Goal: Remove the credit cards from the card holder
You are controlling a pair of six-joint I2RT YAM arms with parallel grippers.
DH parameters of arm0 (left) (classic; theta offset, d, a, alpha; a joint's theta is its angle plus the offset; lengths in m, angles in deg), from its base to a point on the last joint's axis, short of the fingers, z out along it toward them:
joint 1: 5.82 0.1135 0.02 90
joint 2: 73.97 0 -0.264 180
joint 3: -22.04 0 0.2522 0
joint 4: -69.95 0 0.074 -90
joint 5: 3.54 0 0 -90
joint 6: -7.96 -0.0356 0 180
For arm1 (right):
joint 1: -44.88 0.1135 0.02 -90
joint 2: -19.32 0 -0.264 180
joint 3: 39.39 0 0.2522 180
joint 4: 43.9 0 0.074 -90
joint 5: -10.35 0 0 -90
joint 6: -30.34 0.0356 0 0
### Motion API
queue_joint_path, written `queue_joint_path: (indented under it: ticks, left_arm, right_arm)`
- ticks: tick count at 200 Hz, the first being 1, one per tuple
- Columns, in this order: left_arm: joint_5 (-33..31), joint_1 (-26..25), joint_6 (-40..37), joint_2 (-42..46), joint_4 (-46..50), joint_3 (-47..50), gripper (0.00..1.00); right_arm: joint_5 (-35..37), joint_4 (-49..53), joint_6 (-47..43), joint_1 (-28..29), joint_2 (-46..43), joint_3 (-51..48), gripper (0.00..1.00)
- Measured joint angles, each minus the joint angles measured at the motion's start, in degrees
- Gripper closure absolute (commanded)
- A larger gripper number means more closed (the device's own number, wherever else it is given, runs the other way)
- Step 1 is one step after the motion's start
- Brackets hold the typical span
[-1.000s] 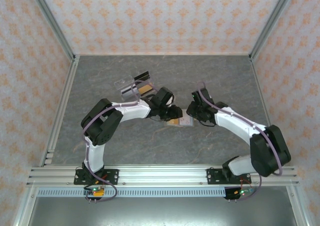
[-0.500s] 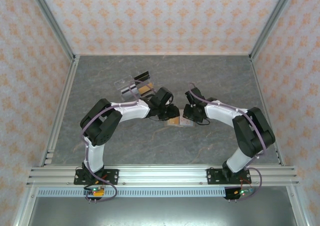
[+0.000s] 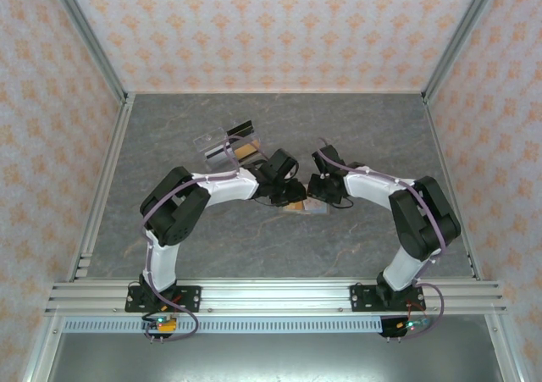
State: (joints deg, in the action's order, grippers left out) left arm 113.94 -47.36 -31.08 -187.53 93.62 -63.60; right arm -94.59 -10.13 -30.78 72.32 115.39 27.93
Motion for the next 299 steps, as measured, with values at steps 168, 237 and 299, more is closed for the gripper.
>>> queue_joint_path:
  ticks: [168,237,299]
  left_arm:
    - [2.27,1.07,3.43,-1.22,-7.76,2.29,0.82]
    - [3.82,1.81,4.28,-1.22,-10.16,3.76,0.92]
    - [4.79,2.67,1.16,0.81,-10.56,5.53,0.97]
  right_arm:
    - [-1.66,-1.68,2.60,-0.02,-2.29,-2.99,0.77]
    - [-1.40,-1.68,2.86,-0.02,-2.29,-3.10,0.78]
    - [0.33,-2.29,4.20,0.04,-2.78,-4.02,0.78]
